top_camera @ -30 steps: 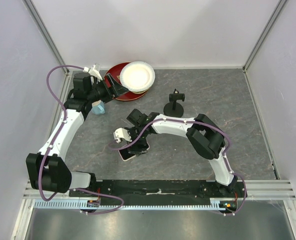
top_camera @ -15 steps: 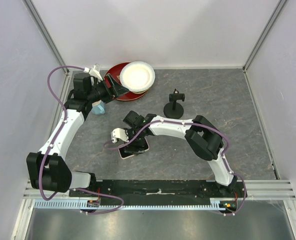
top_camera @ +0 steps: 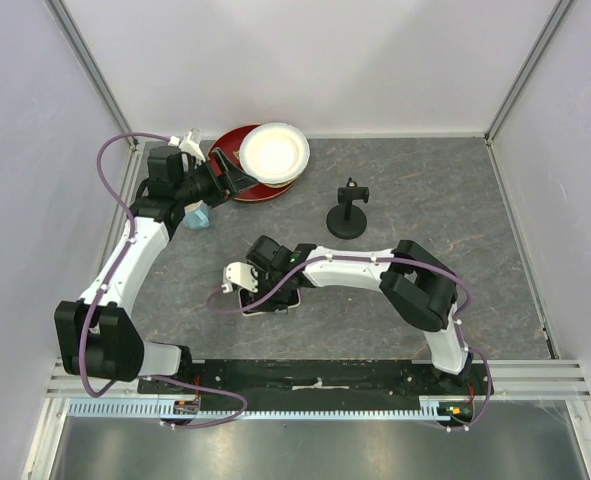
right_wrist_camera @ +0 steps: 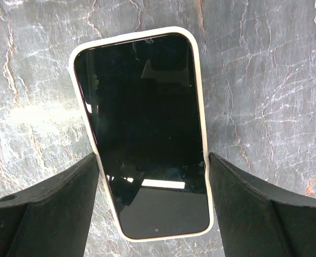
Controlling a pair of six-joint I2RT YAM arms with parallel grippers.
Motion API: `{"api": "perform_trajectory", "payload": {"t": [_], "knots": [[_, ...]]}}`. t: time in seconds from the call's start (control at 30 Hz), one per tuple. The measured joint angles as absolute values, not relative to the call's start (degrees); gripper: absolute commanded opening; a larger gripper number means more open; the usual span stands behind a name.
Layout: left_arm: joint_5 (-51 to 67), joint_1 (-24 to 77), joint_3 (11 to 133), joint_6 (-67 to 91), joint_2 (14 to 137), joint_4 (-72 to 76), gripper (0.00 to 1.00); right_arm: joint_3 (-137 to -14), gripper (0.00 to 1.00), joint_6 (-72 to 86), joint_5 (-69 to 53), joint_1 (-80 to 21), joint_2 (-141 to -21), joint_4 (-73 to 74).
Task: Place the phone on the phone stand
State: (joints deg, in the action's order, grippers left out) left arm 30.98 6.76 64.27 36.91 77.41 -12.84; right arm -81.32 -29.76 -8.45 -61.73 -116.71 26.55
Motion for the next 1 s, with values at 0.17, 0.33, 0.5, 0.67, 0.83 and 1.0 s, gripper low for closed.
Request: {"api": "perform_trajectory", "payload": {"t": [0.17,0.33,0.5,0.67,0.83,1.0], "knots": [[32.7,6.7,64.2,37.7,77.9,-11.7,0.77,-76.4,0.35,-28.0,-7.9,-61.8,-113.9,21.5],[34.9,6.7,64.2,38.2,79.4,-10.5,0.77,-72.9,0.16,-25.8,-7.5,-61.8,-112.2,17.8],[37.4,6.8,64.1,39.1,81.2,-9.5,0.76,-67.0,0.1,-21.5,-7.1,-61.3,-109.4,10.7],[39.4,6.8,63.7,40.0,81.5,-8.3,0.76,-62.5,0.19,-16.7,-5.8,-61.0,-107.2,5.2],[40.2,6.8,63.6,40.5,81.6,-7.4,0.76,-61.3,0.36,-10.1,-5.5,-59.9,-106.3,5.5],[40.8,6.8,63.6,40.6,81.6,-7.1,0.76,-63.1,0.7,-5.5,-5.1,-59.6,-107.0,8.4]]}}
